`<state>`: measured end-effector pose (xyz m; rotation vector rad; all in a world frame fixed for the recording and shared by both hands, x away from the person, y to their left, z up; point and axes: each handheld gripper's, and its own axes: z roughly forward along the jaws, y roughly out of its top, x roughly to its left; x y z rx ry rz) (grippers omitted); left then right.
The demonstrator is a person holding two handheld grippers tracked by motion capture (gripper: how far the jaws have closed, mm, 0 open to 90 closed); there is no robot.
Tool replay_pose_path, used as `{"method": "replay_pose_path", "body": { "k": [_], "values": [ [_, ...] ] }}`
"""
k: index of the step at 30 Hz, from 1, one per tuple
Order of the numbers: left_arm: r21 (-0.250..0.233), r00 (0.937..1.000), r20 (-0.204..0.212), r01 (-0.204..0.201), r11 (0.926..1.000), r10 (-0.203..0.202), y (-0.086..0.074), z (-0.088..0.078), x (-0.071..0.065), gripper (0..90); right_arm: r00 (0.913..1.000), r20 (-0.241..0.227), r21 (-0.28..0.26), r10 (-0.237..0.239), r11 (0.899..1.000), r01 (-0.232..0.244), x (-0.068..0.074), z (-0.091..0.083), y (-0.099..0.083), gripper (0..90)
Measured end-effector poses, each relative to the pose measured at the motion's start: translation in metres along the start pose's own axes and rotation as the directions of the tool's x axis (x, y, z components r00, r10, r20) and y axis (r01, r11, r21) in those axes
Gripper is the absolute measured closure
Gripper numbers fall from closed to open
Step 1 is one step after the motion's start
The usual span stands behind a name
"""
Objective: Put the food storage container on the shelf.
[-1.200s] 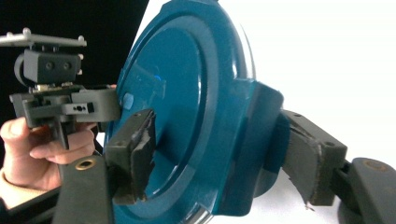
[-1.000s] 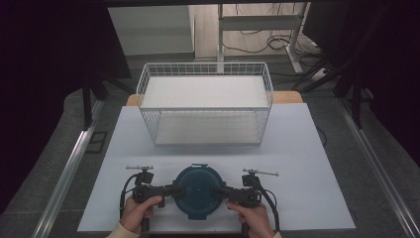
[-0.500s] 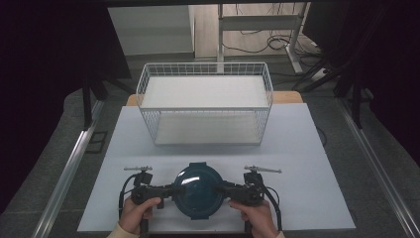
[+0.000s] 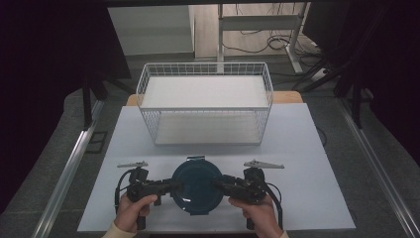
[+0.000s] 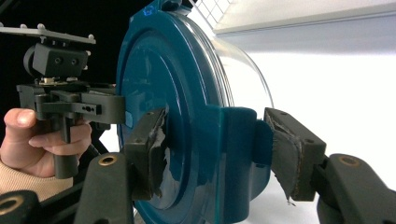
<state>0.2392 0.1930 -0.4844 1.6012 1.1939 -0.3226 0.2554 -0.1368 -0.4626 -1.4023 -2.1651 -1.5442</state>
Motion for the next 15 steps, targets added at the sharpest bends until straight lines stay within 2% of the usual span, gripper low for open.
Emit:
{"method": "replay_pose_path", "body": {
  "k": [9, 15],
  "values": [
    [-0.011, 0.9999, 0.000, -0.015, 0.9998, 0.015, 0.008, -0.003, -0.006, 42.5, 0.9994, -0.009, 0.007, -0.034, 0.999, 0.034, 0.003, -0.004, 0.010, 41.9],
    [-0.024, 0.9999, -0.005, -0.016, 0.9996, 0.016, 0.018, -0.003, -0.012, 42.6, 0.9991, -0.015, 0.000, -0.038, 0.999, 0.038, 0.003, -0.007, 0.020, 42.0]
  ]
}}
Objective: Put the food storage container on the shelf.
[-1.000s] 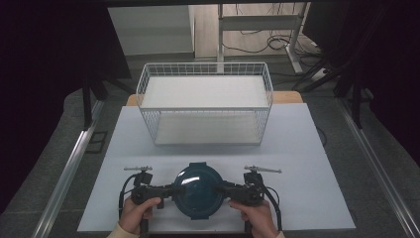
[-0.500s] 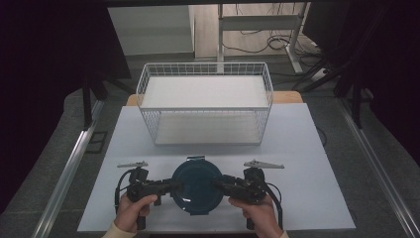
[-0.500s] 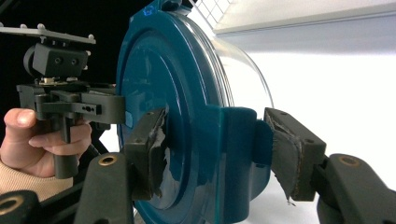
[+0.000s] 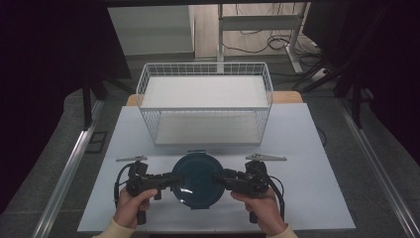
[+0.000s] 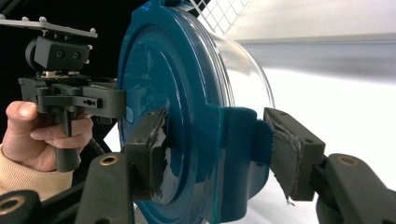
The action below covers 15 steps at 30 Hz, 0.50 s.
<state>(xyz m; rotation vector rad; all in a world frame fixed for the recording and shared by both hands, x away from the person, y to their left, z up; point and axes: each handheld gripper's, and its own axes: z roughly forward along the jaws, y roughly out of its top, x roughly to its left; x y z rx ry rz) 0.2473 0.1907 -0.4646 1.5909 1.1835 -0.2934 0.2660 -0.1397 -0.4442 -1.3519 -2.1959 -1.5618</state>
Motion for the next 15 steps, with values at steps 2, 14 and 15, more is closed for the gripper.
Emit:
{"method": "replay_pose_path", "body": {
  "k": [2, 14, 15],
  "values": [
    [-0.008, 0.9999, -0.003, -0.012, 0.9999, 0.012, 0.006, -0.001, -0.003, 42.6, 1.0000, -0.001, -0.004, -0.003, 1.000, 0.003, 0.000, -0.001, 0.004, 41.9],
    [-0.031, 0.9985, -0.003, -0.055, 0.9980, 0.055, 0.046, -0.002, -0.020, 42.7, 0.9996, -0.006, -0.042, -0.027, 0.999, 0.027, 0.002, -0.013, 0.038, 42.1],
    [-0.032, 0.9984, -0.001, -0.056, 0.9979, 0.056, 0.049, -0.003, -0.020, 42.7, 0.9994, -0.004, -0.047, -0.034, 0.998, 0.034, 0.004, -0.014, 0.043, 42.1]
  ]
}}
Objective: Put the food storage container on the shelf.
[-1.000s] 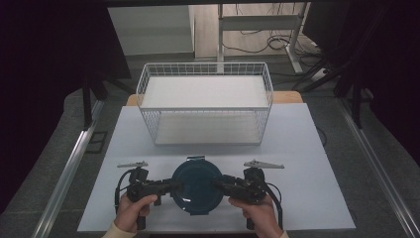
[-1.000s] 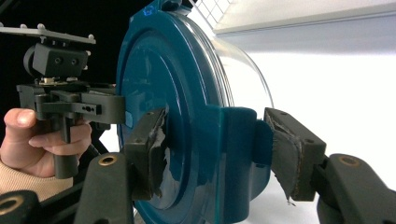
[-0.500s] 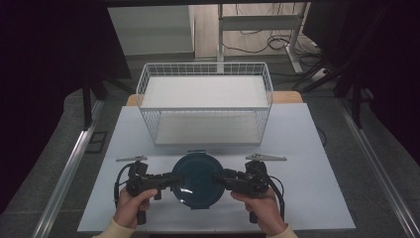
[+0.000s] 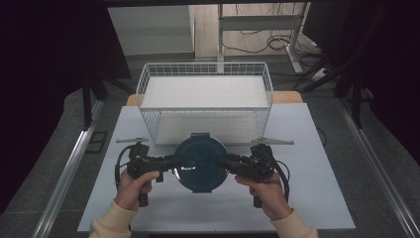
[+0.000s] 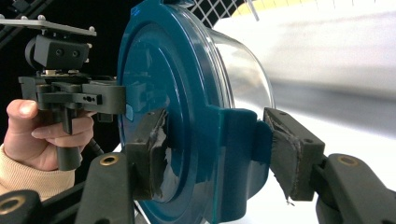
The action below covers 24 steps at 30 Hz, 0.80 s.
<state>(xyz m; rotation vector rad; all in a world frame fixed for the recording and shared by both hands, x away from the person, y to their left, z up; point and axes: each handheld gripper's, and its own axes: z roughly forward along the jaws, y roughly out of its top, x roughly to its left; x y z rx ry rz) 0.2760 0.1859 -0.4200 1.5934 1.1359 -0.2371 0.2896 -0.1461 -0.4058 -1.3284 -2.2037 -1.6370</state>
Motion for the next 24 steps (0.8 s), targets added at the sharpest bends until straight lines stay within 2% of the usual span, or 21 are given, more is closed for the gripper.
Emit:
{"method": "replay_pose_path", "body": {
  "k": [11, 15, 24],
  "values": [
    [-0.031, 0.9994, -0.005, -0.034, 0.9989, 0.034, 0.036, -0.007, -0.011, 42.7, 0.9992, -0.012, -0.019, -0.038, 0.999, 0.037, 0.005, -0.003, 0.036, 42.5],
    [-0.040, 0.9994, 0.000, -0.033, 0.9987, 0.033, 0.042, -0.009, -0.012, 42.7, 0.9983, -0.011, -0.017, -0.058, 0.998, 0.058, 0.008, -0.004, 0.046, 42.5],
    [-0.052, 0.9992, 0.002, -0.040, 0.9978, 0.040, 0.057, -0.010, -0.014, 42.7, 0.9974, -0.009, -0.014, -0.072, 0.997, 0.072, 0.010, -0.005, 0.064, 42.6]
  ]
}}
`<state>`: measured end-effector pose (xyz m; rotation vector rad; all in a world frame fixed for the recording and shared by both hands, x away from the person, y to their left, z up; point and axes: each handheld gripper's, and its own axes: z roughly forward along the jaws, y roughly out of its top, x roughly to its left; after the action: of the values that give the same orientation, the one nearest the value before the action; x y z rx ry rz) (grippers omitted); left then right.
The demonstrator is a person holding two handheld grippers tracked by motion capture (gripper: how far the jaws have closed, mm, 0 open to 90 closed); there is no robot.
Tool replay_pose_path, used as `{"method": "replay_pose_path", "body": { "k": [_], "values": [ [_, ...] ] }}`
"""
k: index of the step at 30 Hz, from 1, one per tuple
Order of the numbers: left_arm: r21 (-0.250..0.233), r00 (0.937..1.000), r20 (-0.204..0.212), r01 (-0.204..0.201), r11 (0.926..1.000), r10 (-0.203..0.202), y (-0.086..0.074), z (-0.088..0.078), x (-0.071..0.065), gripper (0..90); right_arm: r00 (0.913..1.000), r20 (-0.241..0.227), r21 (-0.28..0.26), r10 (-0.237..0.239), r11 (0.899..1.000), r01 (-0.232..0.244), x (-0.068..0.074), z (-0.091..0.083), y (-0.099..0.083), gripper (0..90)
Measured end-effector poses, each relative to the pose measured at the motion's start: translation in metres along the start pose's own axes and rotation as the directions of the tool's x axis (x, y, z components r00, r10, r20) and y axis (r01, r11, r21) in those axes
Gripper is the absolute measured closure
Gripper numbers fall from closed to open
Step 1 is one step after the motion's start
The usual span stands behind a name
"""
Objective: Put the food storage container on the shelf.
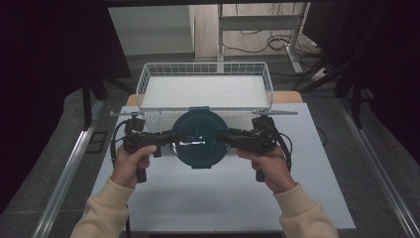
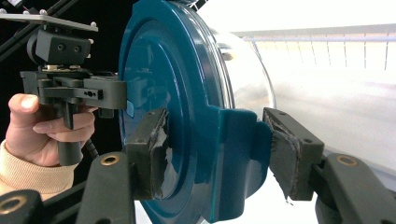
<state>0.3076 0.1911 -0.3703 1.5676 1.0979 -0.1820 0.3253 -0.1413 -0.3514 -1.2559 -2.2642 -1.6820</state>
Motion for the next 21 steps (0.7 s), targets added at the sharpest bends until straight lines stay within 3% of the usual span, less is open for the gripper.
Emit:
{"method": "replay_pose_path", "body": {
  "k": [12, 21],
  "values": [
    [-0.029, 0.9999, 0.015, -0.004, 0.9996, 0.005, 0.036, 0.003, 0.003, 42.9, 1.0000, -0.002, -0.014, -0.007, 1.000, 0.007, -0.005, 0.002, 0.033, 43.1],
    [-0.040, 0.9999, 0.016, 0.003, 0.9992, -0.002, 0.062, 0.006, 0.014, 43.1, 1.0000, -0.001, -0.014, -0.009, 1.000, 0.009, -0.015, 0.011, 0.061, 43.1]
  ]
}}
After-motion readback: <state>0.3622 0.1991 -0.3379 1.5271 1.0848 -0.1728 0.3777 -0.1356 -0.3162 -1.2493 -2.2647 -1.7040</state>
